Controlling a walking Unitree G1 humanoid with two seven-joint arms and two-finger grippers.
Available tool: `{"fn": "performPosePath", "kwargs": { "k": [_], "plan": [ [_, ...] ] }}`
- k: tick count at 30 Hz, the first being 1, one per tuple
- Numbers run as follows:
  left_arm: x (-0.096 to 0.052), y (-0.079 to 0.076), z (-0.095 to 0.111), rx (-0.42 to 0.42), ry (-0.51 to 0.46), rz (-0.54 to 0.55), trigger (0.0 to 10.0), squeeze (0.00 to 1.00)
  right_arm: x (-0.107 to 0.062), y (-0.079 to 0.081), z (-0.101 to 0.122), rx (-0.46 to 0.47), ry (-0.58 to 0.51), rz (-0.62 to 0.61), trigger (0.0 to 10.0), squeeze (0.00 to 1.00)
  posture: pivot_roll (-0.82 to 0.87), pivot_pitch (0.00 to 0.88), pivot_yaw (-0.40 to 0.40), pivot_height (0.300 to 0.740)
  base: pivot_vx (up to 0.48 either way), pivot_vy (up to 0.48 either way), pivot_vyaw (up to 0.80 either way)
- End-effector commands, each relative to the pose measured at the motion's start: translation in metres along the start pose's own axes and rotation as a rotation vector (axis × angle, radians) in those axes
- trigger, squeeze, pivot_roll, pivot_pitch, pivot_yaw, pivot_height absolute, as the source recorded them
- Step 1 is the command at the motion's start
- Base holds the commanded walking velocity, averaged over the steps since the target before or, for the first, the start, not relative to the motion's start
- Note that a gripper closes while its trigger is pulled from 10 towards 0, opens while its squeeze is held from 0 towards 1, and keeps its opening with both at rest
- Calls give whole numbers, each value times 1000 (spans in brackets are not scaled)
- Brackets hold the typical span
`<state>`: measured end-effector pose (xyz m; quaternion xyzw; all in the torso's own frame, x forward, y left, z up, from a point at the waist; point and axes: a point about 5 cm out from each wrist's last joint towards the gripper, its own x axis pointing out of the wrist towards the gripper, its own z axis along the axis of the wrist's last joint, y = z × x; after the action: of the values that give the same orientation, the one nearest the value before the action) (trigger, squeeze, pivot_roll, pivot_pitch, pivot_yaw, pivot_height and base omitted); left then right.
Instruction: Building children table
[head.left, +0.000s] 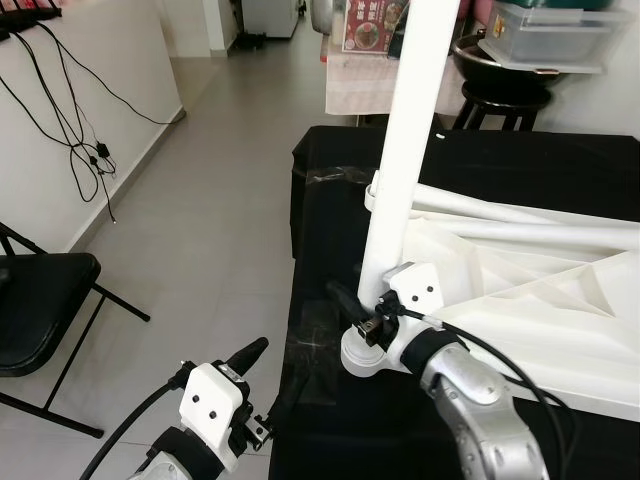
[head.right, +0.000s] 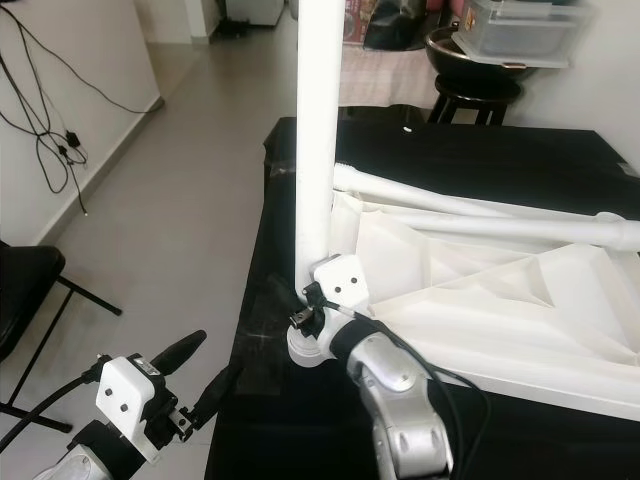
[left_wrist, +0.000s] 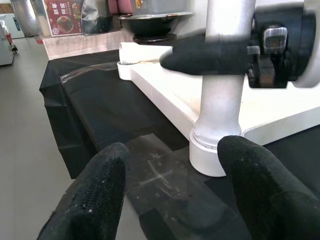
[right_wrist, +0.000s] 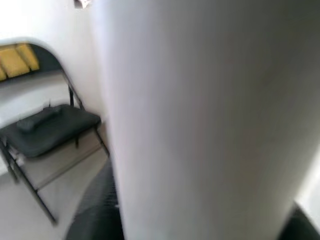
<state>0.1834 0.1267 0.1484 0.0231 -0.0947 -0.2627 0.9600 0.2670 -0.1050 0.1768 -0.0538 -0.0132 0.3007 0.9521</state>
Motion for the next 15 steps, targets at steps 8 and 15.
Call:
{"fn": "performPosePath", "kwargs": {
  "k": [8, 15],
  "plan": [
    [-1, -3, -3, -6, 10, -1, 10000, 0, 7, -5, 18, -122, -1, 685, 10000, 1000, 5, 110, -40, 740, 0, 0, 0],
    [-4, -6, 0, -8, 10, 2, 10000, 0, 23, -17, 28, -143, 38, 902, 10000, 0, 26, 133, -38, 740, 0, 0, 0]
  ]
}}
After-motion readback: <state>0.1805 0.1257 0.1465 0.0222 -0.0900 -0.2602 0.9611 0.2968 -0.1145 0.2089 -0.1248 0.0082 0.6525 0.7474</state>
